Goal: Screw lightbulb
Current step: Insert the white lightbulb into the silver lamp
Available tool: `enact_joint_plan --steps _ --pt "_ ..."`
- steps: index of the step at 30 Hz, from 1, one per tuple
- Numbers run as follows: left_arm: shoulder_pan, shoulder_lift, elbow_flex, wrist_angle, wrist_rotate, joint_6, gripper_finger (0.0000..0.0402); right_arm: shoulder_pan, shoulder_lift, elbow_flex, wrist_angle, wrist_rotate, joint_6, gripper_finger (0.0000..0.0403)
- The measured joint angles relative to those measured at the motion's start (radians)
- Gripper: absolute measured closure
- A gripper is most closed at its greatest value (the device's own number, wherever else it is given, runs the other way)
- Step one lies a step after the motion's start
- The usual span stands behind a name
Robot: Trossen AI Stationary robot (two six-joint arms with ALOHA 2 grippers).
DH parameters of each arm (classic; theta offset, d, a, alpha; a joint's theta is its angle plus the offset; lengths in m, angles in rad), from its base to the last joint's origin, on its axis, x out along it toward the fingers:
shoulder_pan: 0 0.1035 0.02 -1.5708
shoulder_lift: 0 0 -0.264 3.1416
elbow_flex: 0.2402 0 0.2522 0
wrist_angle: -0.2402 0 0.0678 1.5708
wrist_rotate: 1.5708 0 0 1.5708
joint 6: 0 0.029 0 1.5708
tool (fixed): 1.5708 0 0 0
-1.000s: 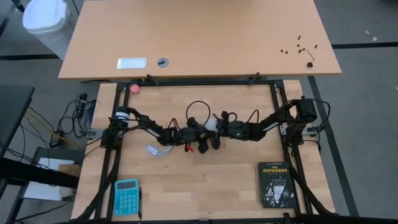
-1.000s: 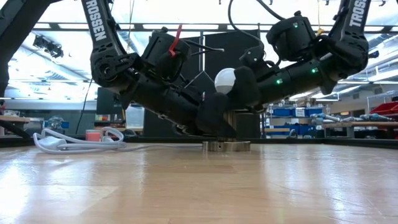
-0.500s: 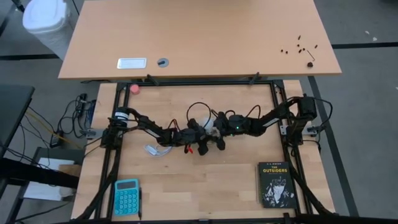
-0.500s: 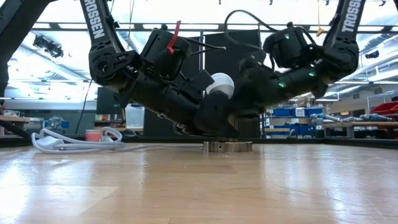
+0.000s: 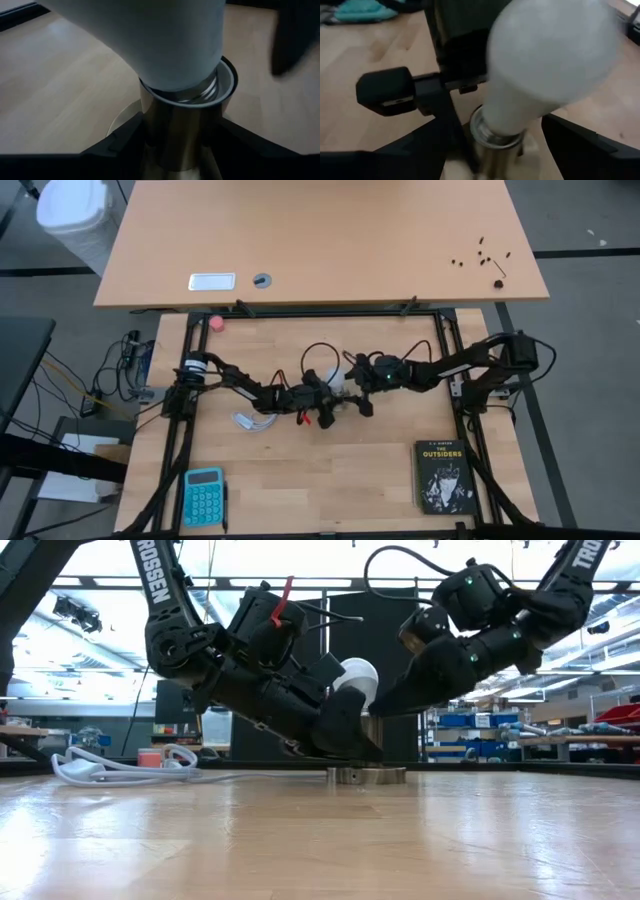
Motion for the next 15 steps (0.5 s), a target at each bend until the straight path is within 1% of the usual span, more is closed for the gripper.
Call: enact_joint_plan --steps 2,5,7,12,15 --pt "-0.001 0.000 0.000 0.000 0.018 0.013 0.0195 -0.024 -0.022 0.001 -0.027 -0.044 -0.006 0.0089" --pt "-0.001 0.000 0.000 0.000 0.048 0.029 0.0195 -0.053 -0.045 -0.001 -0.117 -0.082 -0.049 0.0094" --pt "-0.001 0.000 0.000 -0.001 0.064 0.030 0.0195 -0.067 -0.063 -0.019 -0.129 -0.097 -0.062 0.0097" --pt "-0.006 0.000 0.000 -0.002 0.077 0.053 0.0195 -0.105 -0.123 -0.112 -0.091 -0.119 -0.040 0.0107" --pt "-0.009 0.000 0.000 -0.002 0.082 0.063 0.0195 -0.113 -0.160 -0.197 0.015 -0.119 0.009 0.0112"
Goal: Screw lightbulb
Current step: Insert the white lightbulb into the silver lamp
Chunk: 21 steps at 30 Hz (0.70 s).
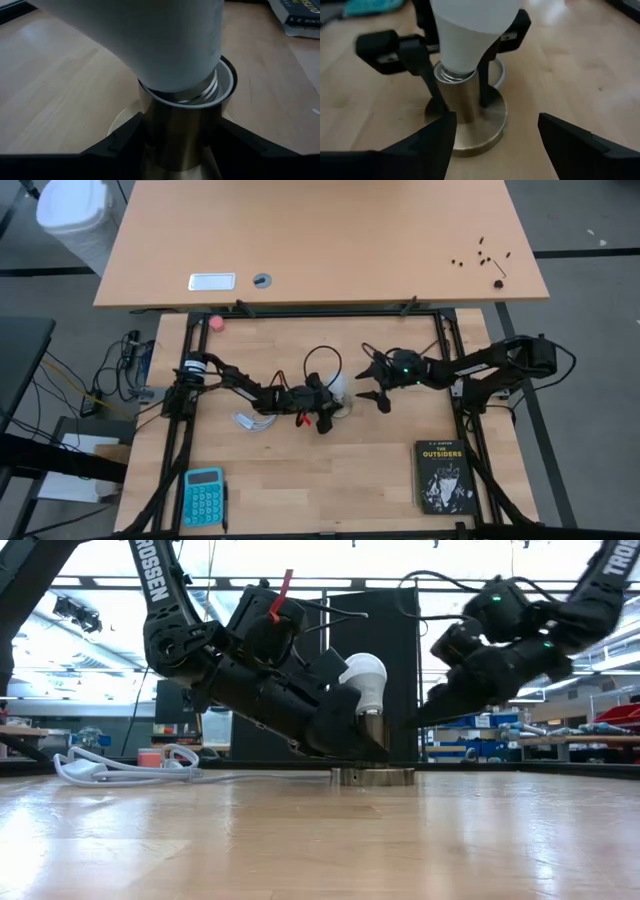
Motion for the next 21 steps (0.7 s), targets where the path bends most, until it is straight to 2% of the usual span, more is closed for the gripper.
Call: enact_joint_plan --steps 3,7,12,17,21 --pt "0.001 0.000 0.000 0.001 0.022 0.018 0.0195 0.004 -0.010 -0.070 0.109 -0.005 0.032 0.0114" --pt "0.000 0.000 0.000 0.005 0.077 0.039 0.0195 0.011 0.005 -0.097 0.205 -0.077 0.074 0.0114" --pt "0.000 0.001 -0.001 0.021 0.126 0.049 0.0195 0.008 0.080 -0.054 0.230 -0.207 0.088 0.0114" --pt "-0.010 0.001 -0.002 0.023 0.126 0.068 0.0195 -0.019 0.198 -0.034 0.365 -0.242 0.078 0.0106" --pt "-0.013 0.001 -0.002 0.025 0.127 0.070 0.0195 -0.044 0.280 0.007 0.458 -0.329 0.089 0.0102"
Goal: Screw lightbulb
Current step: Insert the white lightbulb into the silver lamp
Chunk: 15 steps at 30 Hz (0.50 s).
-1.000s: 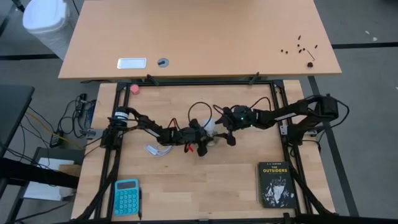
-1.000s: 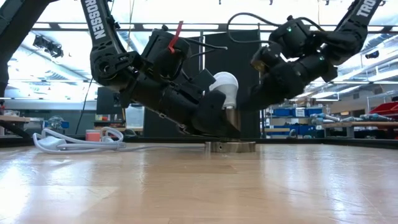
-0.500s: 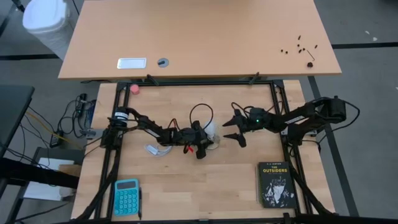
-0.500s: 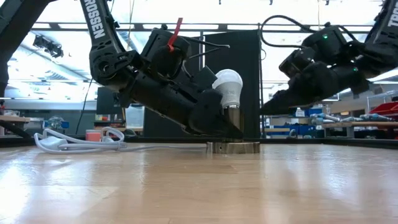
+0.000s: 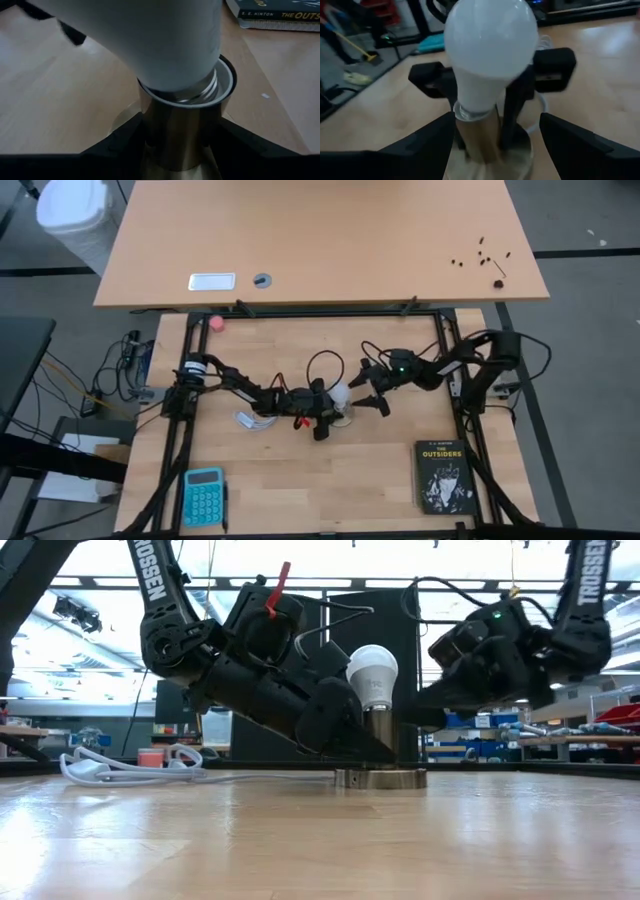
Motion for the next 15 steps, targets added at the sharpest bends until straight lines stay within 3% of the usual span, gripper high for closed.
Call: enact_joint_plan --steps 10,15 --pt "0.000 0.000 0.000 -0.003 0.000 -0.002 0.0195 -0.010 0.147 0.178 -0.013 -0.253 0.048 0.0109" --pt "0.000 0.000 0.000 -0.003 -0.002 -0.003 0.0195 -0.004 0.144 0.185 -0.006 -0.258 0.049 0.0107"
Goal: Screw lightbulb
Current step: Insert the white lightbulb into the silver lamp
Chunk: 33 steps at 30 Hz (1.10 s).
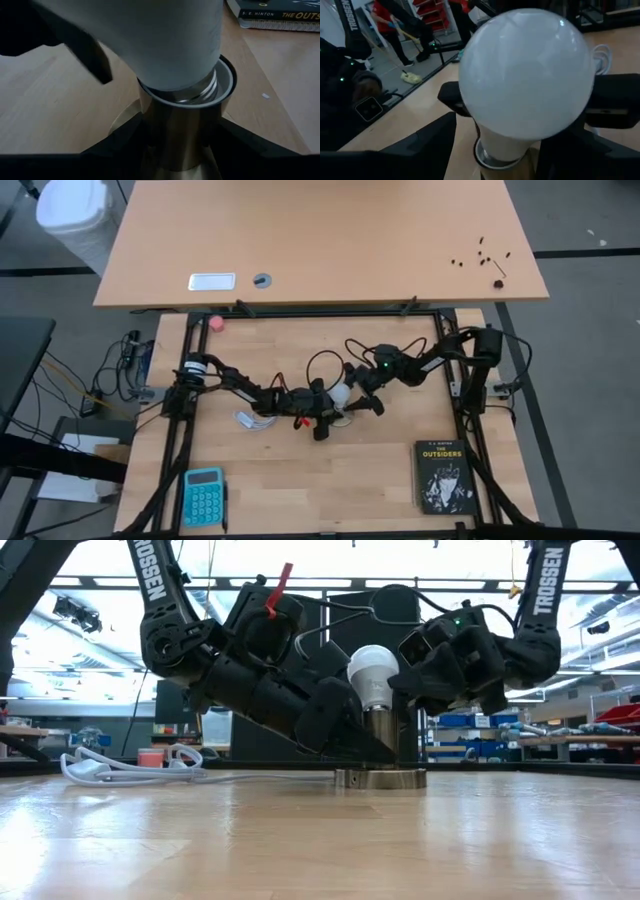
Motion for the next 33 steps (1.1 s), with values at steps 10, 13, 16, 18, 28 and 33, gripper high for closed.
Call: enact_joint_plan --steps 10,13,16,18,28,33 --pt "0.000 0.000 0.000 0.004 -0.004 -0.002 0.0195 0.013 0.003 0.043 0.005 0.020 -0.006 0.0107" --pt "0.000 0.000 0.000 0.004 -0.004 -0.003 0.0195 0.013 0.003 0.043 0.003 0.021 -0.008 0.0112" --pt "0.000 0.000 0.000 0.003 -0.004 -0.004 0.0195 0.016 0.003 0.042 0.003 0.021 -0.008 0.0124" --pt "0.000 0.000 0.000 0.003 -0.004 -0.004 0.0195 0.021 0.003 0.042 0.003 0.024 -0.008 0.0140" --pt "0.000 0.000 0.000 0.002 -0.005 -0.004 0.0195 0.047 0.003 0.042 -0.014 0.055 -0.012 0.0194" --pt "0.000 0.000 0.000 0.000 -0.005 -0.005 0.0195 0.052 0.002 0.041 -0.057 0.084 -0.049 0.0205"
